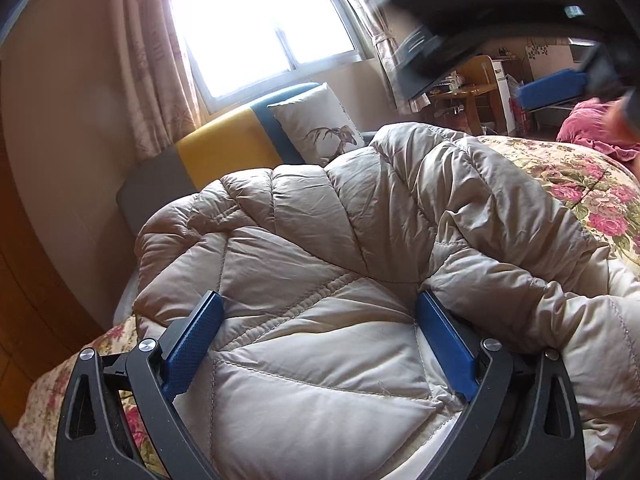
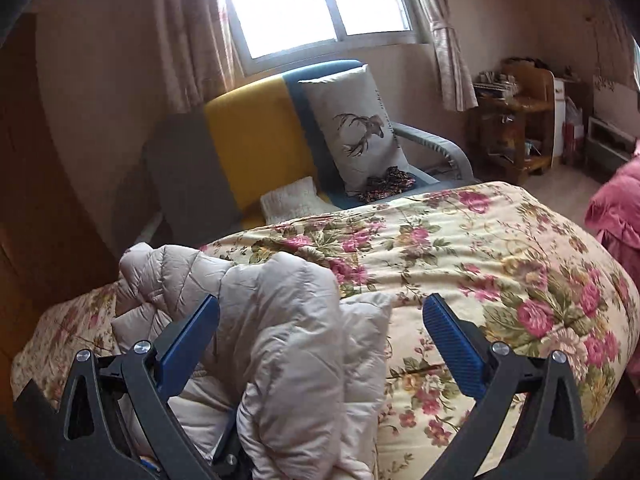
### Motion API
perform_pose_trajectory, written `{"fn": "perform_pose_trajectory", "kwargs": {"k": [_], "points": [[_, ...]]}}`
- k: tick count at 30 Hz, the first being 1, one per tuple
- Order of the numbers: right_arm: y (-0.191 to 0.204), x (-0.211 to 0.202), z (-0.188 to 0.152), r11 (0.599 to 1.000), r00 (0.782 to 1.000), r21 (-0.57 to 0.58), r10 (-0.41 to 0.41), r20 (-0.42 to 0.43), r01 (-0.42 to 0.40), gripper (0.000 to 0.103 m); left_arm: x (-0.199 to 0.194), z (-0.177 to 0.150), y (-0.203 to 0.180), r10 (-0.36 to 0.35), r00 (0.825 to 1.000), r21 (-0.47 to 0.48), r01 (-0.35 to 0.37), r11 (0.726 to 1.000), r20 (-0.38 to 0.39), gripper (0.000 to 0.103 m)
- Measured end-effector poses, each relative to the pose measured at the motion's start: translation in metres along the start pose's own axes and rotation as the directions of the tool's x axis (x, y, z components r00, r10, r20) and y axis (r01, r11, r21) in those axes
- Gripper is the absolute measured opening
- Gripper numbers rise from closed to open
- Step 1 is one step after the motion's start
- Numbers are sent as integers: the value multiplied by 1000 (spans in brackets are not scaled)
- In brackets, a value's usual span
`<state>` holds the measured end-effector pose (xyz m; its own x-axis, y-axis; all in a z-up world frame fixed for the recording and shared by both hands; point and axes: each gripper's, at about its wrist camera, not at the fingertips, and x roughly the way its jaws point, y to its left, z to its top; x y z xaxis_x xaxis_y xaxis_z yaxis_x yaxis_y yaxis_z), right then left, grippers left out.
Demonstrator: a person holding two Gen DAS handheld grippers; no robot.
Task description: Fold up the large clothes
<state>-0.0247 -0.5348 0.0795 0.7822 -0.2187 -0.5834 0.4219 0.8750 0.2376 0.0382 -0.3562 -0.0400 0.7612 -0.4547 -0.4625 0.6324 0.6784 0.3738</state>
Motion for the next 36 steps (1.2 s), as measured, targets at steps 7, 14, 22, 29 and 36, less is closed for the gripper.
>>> {"fn": "perform_pose_trajectory", "kwargs": {"k": [7,14,22,29,36], "points": [[-23,72,-39,977,971,-56,-211,-113,206,101,-21,-11,32,-120,993,-71,120,990,8,99],[-59,80,-70,976,977,67,-200,-76,205,101,-27,22,106,-112,994,-288,103,952,-15,99],[-56,75,-72,976,977,70,-202,-62,206,101,68,67,111,-38,965,-195,-14,981,-260,99],[-66,84,-75,967,973,128,-208,-105,220,101,140,33,92,-96,905,-220,3,976,-415,100],[-61,93,-75,962,964,100,-243,-107,254,101,159,19,84,-60,911,-202,-26,979,-407,100]]}}
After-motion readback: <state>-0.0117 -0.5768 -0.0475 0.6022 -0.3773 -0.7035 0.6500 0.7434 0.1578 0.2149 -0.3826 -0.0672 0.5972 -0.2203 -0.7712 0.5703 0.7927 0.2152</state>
